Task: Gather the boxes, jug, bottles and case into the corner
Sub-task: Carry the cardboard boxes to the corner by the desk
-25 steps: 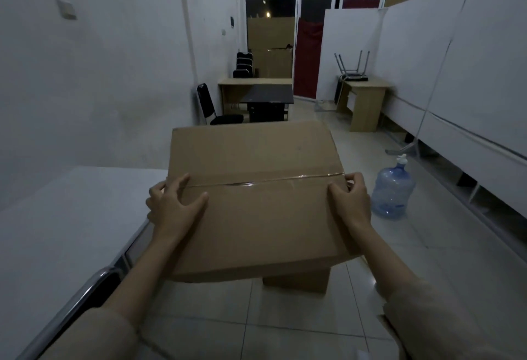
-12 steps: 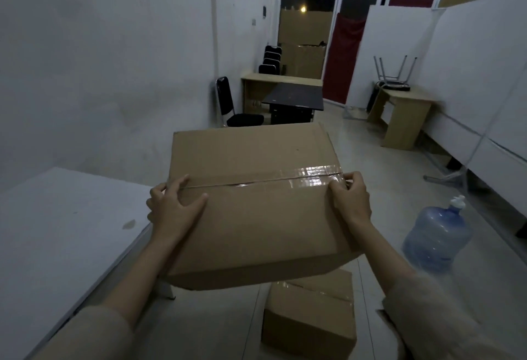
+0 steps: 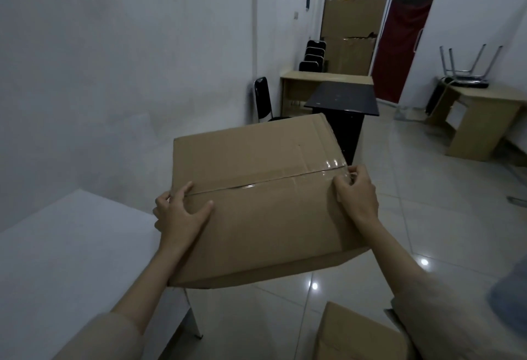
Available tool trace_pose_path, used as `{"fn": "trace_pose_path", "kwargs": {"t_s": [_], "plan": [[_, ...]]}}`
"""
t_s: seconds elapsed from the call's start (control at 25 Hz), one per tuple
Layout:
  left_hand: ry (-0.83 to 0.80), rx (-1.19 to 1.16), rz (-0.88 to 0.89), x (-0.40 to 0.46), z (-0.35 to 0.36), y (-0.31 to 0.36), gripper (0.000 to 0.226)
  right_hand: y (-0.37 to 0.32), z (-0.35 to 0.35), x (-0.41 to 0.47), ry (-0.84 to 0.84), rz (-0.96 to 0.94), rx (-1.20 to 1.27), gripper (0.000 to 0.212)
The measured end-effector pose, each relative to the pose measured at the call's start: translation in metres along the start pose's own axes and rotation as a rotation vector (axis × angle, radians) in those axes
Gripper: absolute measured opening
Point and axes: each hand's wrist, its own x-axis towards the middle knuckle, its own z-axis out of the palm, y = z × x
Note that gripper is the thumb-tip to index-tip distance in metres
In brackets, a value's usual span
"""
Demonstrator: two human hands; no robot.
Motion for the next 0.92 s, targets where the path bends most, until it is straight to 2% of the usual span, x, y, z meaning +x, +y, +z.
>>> {"fn": "trace_pose_path", "kwargs": {"t_s": [0.16,0.36,0.52,0.72,0.92], "plan": [[-0.07,0.009,0.02,0.096,0.018,-0.002,0.061,-0.019,0.052,0.073,0.0,0.021,-0.079,0.022],[-0.133,0.006,-0.035,0.168,0.05,-0.02,0.06,-0.028,0.104,0.141,-0.017,-0.034,-0.109,0.017],[-0.191,-0.012,-0.121,0.201,0.069,-0.039,0.079,-0.029,0.146,0.179,-0.075,-0.039,-0.154,0.02],[-0.19,-0.034,-0.194,0.243,0.099,-0.063,0.079,-0.02,0.206,0.233,-0.147,-0.053,-0.121,0.018],[-0.085,0.031,-0.303,0.325,0.132,-0.095,0.068,0.005,0.304,0.305,-0.29,-0.041,-0.07,0.02]]}}
